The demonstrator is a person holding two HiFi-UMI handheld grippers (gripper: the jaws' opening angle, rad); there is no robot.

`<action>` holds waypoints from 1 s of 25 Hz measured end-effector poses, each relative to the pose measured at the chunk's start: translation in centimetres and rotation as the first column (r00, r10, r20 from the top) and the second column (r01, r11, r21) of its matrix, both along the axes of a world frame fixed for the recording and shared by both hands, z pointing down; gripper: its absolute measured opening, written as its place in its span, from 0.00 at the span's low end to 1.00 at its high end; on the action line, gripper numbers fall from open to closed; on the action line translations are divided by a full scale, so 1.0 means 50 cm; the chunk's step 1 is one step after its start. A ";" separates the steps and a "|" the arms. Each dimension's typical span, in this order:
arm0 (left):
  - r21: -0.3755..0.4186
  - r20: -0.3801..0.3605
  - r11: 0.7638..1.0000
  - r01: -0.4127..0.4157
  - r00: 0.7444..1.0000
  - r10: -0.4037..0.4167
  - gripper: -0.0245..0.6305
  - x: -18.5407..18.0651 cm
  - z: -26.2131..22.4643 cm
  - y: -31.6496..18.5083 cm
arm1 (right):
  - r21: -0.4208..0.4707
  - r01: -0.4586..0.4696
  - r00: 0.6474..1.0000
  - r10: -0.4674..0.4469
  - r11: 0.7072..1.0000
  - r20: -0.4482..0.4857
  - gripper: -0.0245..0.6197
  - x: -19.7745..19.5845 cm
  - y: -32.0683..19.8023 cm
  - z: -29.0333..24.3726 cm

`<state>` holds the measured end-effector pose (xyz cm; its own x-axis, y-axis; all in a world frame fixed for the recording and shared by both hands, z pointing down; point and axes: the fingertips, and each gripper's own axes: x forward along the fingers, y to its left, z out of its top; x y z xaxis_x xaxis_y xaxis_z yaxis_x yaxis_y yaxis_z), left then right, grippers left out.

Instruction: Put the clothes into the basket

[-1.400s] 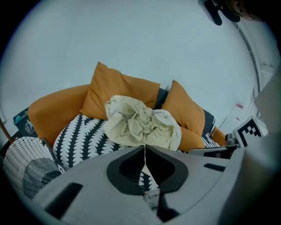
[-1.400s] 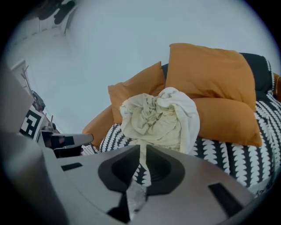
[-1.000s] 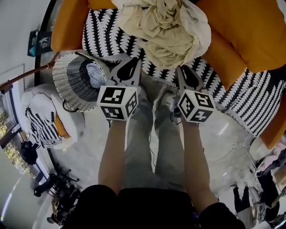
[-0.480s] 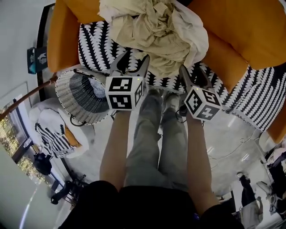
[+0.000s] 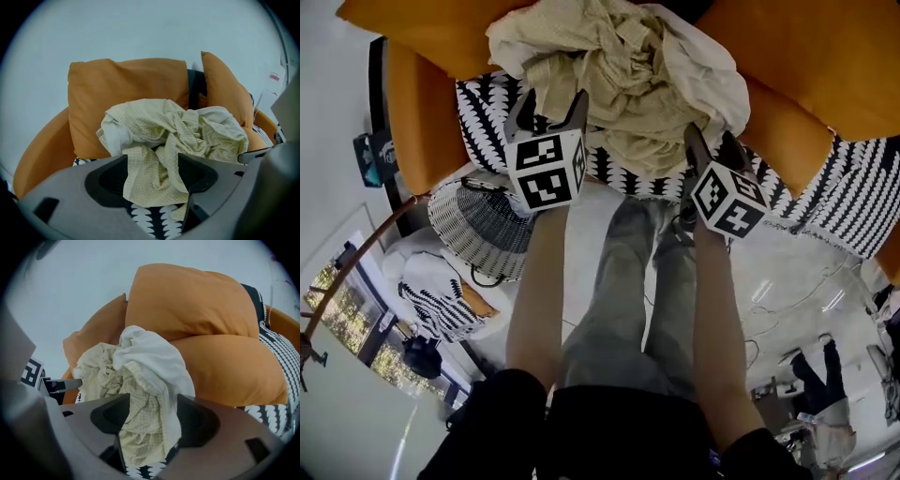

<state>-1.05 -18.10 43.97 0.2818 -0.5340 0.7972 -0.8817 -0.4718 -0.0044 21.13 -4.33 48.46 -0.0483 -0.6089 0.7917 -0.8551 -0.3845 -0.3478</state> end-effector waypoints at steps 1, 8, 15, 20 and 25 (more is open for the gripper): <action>0.004 0.014 1.000 0.001 1.000 -0.001 0.51 -0.008 0.003 -0.018 | -0.011 -0.012 1.000 0.012 1.000 -0.004 0.46 0.002 -0.005 0.006; -0.027 0.020 0.999 -0.027 0.999 0.028 0.52 -0.016 0.069 -0.103 | -0.044 -0.075 0.997 0.073 0.996 -0.037 0.47 0.005 -0.044 0.043; -0.104 -0.051 0.987 -0.119 0.992 0.114 0.52 0.046 0.138 -0.127 | -0.045 -0.096 0.995 0.096 0.994 0.004 0.46 -0.026 -0.057 0.049; -0.112 -0.109 0.982 -0.149 0.985 0.137 0.51 0.073 0.156 -0.121 | -0.042 -0.106 0.994 0.107 0.993 0.014 0.46 -0.039 -0.063 0.050; -0.208 -0.171 0.963 -0.169 0.976 0.134 0.25 0.115 0.179 -0.099 | -0.047 -0.086 0.996 0.087 0.995 0.023 0.46 -0.031 -0.062 0.054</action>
<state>4.70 -23.04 52.93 0.4740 -0.2918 0.8308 -0.7818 -0.5736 0.2446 19.57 -7.43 51.17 -0.0175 -0.5747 0.8182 -0.8093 -0.4724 -0.3491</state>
